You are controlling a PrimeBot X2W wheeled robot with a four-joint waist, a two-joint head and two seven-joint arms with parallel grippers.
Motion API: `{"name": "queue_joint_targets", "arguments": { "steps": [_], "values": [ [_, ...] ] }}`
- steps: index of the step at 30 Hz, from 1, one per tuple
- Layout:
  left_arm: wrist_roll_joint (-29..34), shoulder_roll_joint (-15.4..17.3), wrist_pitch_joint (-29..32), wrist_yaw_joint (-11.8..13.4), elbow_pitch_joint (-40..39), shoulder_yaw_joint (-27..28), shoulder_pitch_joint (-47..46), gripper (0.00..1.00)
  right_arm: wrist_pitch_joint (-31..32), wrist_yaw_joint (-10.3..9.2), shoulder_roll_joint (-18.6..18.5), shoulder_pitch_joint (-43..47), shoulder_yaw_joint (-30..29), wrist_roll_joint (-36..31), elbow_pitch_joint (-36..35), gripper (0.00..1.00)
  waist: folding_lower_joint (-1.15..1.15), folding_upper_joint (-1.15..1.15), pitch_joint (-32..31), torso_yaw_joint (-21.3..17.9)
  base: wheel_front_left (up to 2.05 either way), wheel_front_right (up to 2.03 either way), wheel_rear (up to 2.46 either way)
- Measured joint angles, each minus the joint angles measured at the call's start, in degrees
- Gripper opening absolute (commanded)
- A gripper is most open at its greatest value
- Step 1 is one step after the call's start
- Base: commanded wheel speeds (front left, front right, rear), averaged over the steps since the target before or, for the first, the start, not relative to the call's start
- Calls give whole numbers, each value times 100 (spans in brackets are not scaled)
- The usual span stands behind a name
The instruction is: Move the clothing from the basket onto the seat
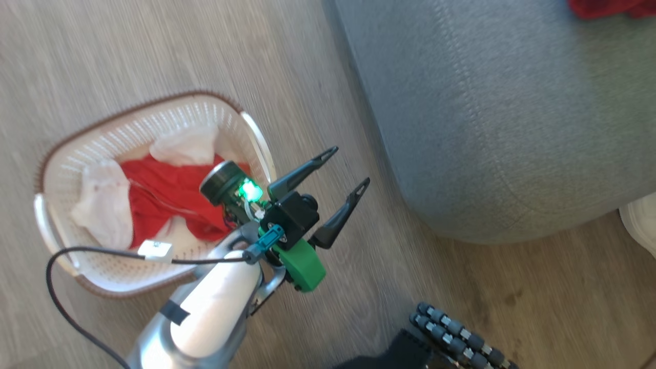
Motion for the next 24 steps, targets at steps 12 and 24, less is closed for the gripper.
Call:
{"name": "queue_joint_targets", "arguments": {
  "steps": [12, 24],
  "values": [
    [-316, -326, -1, -1, -107, 182, 644, 100, -500, 1, -253, 641, 1267, 853, -1295, 100, 0, 0, -1301, 170, 0, 0, 0],
    [-1177, -387, 0, 249, -514, 873, 1715, 100, -1348, 0, -890, 2643, 2506, 2324, -4039, 100, -1, 0, -2695, 688, 0, 0, 0]
  ]
}}
